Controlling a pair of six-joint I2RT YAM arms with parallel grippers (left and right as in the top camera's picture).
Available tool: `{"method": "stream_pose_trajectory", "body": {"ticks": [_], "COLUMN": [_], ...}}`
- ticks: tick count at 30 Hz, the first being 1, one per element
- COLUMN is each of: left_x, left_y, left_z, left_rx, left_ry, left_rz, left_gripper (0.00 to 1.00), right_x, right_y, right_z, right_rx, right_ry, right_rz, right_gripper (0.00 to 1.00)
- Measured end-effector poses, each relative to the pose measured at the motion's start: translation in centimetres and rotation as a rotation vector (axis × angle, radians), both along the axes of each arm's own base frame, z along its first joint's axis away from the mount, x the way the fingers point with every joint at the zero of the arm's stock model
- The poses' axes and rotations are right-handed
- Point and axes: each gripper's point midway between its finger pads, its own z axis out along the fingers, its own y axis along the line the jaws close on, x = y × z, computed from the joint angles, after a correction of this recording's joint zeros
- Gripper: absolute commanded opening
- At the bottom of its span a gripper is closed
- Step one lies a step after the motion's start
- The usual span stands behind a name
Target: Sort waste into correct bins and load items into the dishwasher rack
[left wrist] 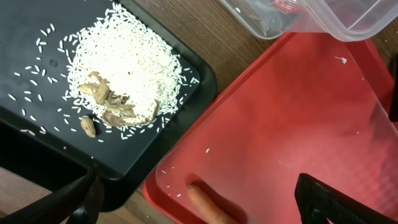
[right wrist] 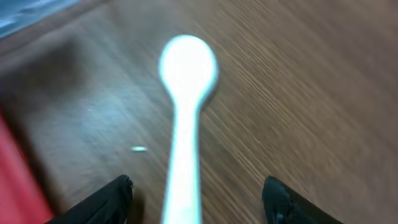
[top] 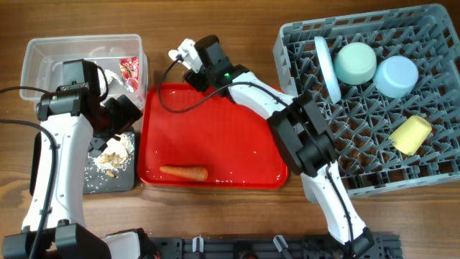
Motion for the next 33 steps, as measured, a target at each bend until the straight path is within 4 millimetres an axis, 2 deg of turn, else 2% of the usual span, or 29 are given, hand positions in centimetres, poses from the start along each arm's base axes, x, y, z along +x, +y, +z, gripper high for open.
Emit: {"method": "stream_pose_trajectory", "body": {"ticks": [2, 6, 9, 18, 21, 24, 26, 29, 33], "left_x": [0.0, 0.0, 0.0, 0.0, 0.0, 0.0, 0.0, 0.0, 0.0], "left_y": [0.0, 0.0, 0.0, 0.0, 0.0, 0.0, 0.0, 0.0, 0.0], "left_z": [0.0, 0.0, 0.0, 0.0, 0.0, 0.0, 0.0, 0.0, 0.0], "left_rx": [0.000, 0.000, 0.000, 0.000, 0.000, 0.000, 0.000, 0.000, 0.000], "left_ry": [-0.002, -0.002, -0.002, -0.002, -0.002, -0.002, -0.002, -0.002, -0.002], "left_rz": [0.000, 0.000, 0.000, 0.000, 0.000, 0.000, 0.000, 0.000, 0.000], "left_gripper": [1.00, 1.00, 1.00, 1.00, 1.00, 1.00, 1.00, 1.00, 1.00], "right_x": [0.6, 0.8, 0.5, -0.6, -1.0, -1.2, -1.3, -1.3, -1.4], "right_y": [-1.1, -2.4, -2.5, -2.9, -2.8, -2.6, -2.6, -2.6, -2.6], "right_z": [-0.6, -1.2, -1.2, -1.4, -1.4, -1.4, -1.4, -1.4, -1.4], "right_rx": [0.043, 0.062, 0.036, -0.018, -0.027, -0.030, -0.031, -0.038, -0.040], "right_ry": [0.052, 0.110, 0.121, 0.155, 0.163, 0.164, 0.165, 0.164, 0.165], "right_rz": [-0.063, -0.101, -0.084, -0.039, -0.024, -0.016, -0.015, -0.008, -0.008], "right_gripper": [0.63, 0.62, 0.55, 0.42, 0.28, 0.26, 0.17, 0.09, 0.04]}}
